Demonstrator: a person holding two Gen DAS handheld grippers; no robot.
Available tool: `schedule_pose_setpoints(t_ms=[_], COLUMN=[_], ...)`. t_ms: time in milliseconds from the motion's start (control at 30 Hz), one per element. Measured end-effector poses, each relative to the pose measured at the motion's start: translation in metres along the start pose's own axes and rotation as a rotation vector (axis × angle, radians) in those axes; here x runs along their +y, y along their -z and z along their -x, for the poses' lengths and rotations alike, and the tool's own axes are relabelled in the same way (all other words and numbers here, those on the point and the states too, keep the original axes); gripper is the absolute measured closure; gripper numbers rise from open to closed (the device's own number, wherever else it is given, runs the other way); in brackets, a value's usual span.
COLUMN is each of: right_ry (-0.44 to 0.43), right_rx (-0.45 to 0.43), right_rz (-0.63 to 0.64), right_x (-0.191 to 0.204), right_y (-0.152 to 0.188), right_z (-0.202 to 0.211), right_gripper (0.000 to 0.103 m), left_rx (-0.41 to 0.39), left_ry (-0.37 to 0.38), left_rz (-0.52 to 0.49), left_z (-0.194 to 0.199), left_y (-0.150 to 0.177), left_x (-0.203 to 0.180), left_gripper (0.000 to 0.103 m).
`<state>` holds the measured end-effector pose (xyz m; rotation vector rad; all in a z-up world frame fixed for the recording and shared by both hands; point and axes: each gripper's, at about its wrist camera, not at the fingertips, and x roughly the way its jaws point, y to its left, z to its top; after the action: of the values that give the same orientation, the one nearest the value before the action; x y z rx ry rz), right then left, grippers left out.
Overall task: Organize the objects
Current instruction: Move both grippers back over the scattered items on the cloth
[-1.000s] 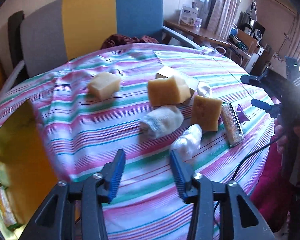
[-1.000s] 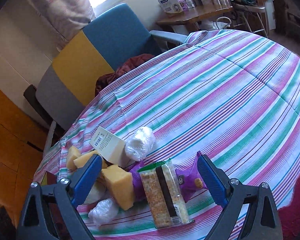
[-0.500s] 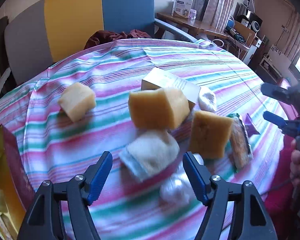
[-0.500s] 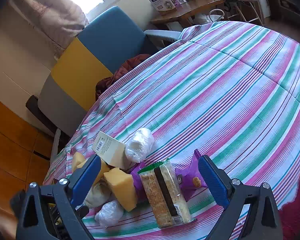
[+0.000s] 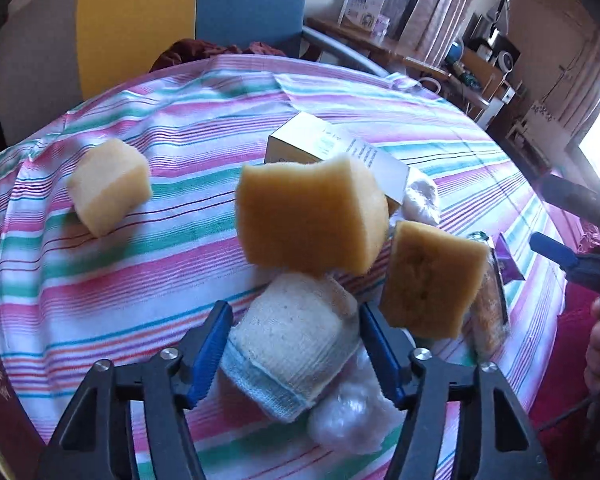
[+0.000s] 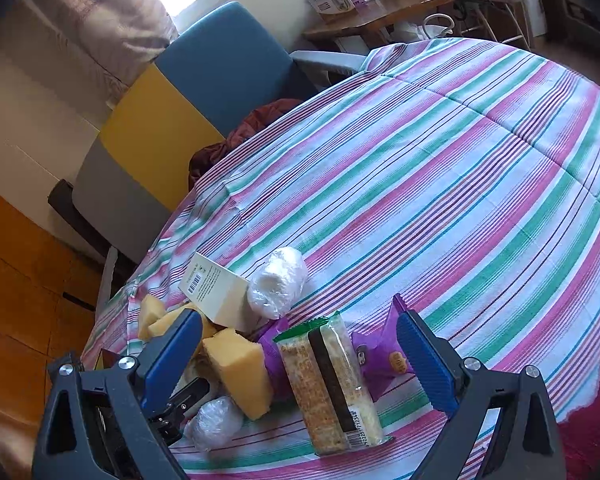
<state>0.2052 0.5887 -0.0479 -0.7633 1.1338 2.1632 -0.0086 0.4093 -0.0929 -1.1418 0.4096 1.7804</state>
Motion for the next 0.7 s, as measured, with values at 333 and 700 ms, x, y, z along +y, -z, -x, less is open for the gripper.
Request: schedule_pose_setpoints(t_ms=[333, 700], right_ry=[0.050, 0.133], right_rx=[0.042, 0.089], right_rz=[0.084, 0.162], right_x=[0.013, 0.039], right_y=[0.005, -0.013], right_z=[-0.010, -0.030], right_gripper=[0.009, 0.045], left_rx=[-0.083, -0.105], left_ry=[-0.040, -0.036], left_rz=[0.039, 0.057], left_z=[0.044, 0.046], left_y=[0.057, 0.066], left_x=[0.019, 0.024], left_gripper=[0.041, 0.041])
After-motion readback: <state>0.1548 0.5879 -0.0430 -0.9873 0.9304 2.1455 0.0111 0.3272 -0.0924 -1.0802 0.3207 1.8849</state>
